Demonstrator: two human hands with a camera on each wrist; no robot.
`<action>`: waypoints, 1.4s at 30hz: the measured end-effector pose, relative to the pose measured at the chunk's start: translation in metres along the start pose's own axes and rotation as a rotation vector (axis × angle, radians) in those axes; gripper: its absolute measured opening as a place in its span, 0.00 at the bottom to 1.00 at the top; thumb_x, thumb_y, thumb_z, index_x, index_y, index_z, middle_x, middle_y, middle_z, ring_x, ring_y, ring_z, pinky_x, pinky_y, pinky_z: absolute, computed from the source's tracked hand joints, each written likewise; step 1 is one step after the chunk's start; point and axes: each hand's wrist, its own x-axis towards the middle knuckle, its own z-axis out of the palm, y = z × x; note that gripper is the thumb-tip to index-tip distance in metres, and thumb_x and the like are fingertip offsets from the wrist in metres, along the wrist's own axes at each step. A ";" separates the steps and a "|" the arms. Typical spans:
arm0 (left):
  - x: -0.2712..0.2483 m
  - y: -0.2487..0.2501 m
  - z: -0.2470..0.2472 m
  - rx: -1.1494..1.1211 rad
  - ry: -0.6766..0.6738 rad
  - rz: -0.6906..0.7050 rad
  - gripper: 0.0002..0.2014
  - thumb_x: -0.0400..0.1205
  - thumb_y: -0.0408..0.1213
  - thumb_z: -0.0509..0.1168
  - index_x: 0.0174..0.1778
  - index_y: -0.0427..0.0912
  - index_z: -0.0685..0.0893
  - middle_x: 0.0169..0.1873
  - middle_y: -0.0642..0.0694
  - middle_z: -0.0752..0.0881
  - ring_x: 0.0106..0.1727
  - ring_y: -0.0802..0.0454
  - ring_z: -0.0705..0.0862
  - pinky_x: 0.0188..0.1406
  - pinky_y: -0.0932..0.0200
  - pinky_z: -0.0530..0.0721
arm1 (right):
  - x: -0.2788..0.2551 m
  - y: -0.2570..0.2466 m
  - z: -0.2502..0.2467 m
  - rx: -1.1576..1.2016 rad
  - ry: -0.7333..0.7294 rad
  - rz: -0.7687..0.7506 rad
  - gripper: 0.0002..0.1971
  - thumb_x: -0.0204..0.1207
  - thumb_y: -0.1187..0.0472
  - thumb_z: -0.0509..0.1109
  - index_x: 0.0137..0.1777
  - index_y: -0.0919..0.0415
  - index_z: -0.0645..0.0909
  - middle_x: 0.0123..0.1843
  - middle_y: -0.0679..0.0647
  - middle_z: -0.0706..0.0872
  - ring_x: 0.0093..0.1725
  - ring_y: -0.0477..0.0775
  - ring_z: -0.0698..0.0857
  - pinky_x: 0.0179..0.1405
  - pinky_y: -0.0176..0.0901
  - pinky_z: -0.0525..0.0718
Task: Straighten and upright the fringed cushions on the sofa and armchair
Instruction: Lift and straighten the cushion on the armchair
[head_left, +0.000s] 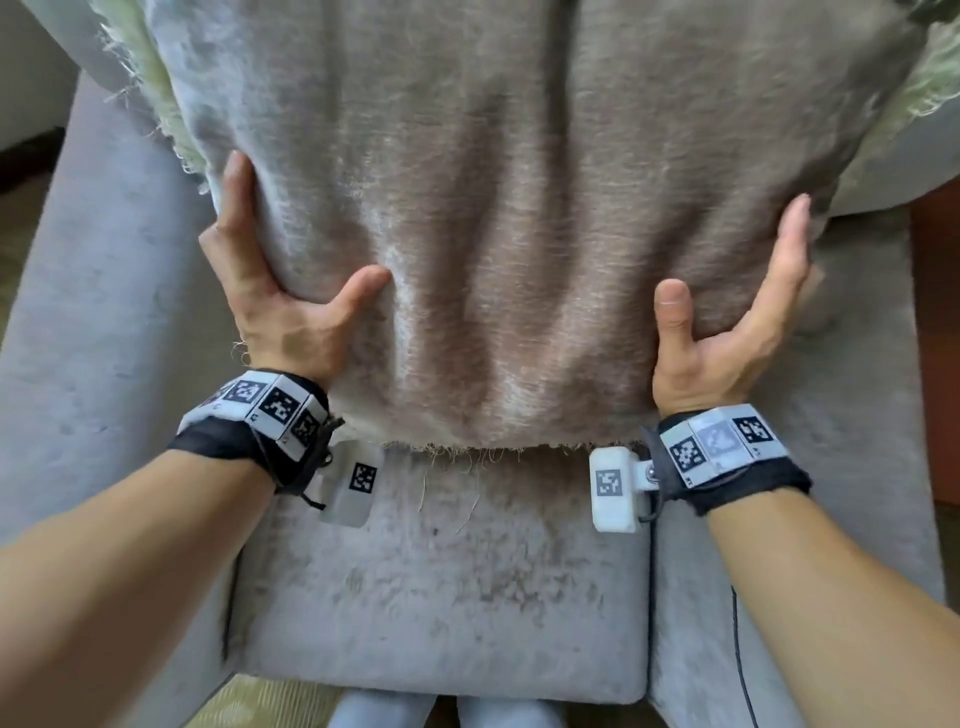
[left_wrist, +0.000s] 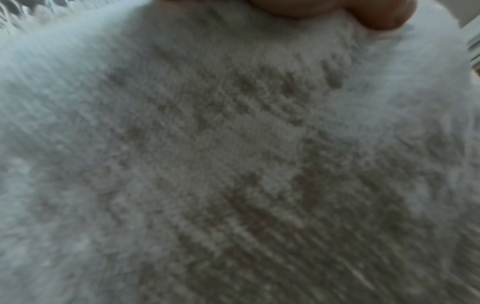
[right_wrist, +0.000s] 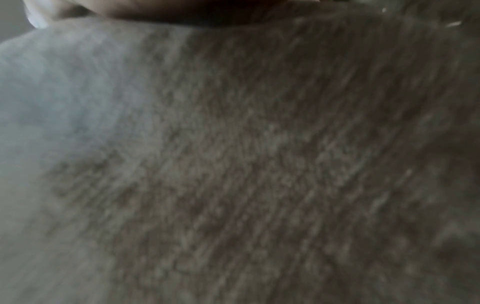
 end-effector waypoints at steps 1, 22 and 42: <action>0.004 -0.007 0.007 0.006 -0.004 -0.010 0.58 0.69 0.61 0.80 0.86 0.34 0.60 0.70 0.55 0.68 0.78 0.74 0.65 0.82 0.66 0.59 | -0.001 0.008 0.005 -0.001 -0.005 0.019 0.45 0.80 0.37 0.66 0.83 0.73 0.62 0.81 0.63 0.70 0.80 0.42 0.65 0.81 0.47 0.63; 0.004 0.024 0.005 0.400 0.033 -0.029 0.36 0.76 0.57 0.74 0.76 0.40 0.77 0.73 0.30 0.68 0.77 0.42 0.68 0.82 0.48 0.67 | 0.005 -0.004 0.000 -0.134 -0.019 0.131 0.34 0.78 0.41 0.71 0.73 0.68 0.79 0.66 0.74 0.71 0.68 0.70 0.74 0.75 0.57 0.73; 0.050 0.257 -0.097 0.941 -0.880 0.106 0.24 0.84 0.62 0.63 0.75 0.59 0.78 0.58 0.54 0.90 0.59 0.48 0.88 0.58 0.48 0.89 | 0.112 -0.235 -0.100 -0.700 -0.988 0.036 0.34 0.76 0.24 0.55 0.67 0.48 0.80 0.62 0.55 0.88 0.62 0.67 0.85 0.60 0.58 0.80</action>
